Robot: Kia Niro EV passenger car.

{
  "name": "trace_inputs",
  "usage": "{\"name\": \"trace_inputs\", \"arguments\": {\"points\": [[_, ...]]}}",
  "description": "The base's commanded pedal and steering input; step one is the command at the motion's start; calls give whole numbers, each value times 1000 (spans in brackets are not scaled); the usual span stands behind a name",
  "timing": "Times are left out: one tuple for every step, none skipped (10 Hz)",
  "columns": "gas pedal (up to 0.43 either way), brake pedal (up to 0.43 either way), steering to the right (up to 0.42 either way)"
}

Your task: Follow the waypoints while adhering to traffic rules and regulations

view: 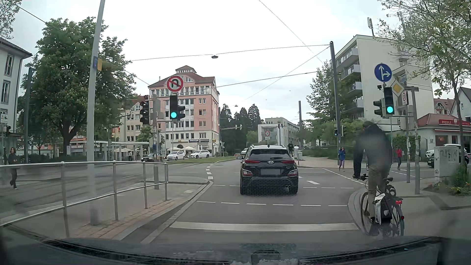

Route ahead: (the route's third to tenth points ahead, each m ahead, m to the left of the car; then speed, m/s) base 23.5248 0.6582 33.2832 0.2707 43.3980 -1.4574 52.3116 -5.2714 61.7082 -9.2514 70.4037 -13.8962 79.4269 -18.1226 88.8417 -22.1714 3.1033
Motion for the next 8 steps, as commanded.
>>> {"name": "trace_inputs", "arguments": {"points": [[268, 0, -16], [268, 0, -12], [268, 0, -9], [268, 0, -8], [268, 0, -8], [268, 0, -8], [268, 0, -8], [268, 0, -8]]}}
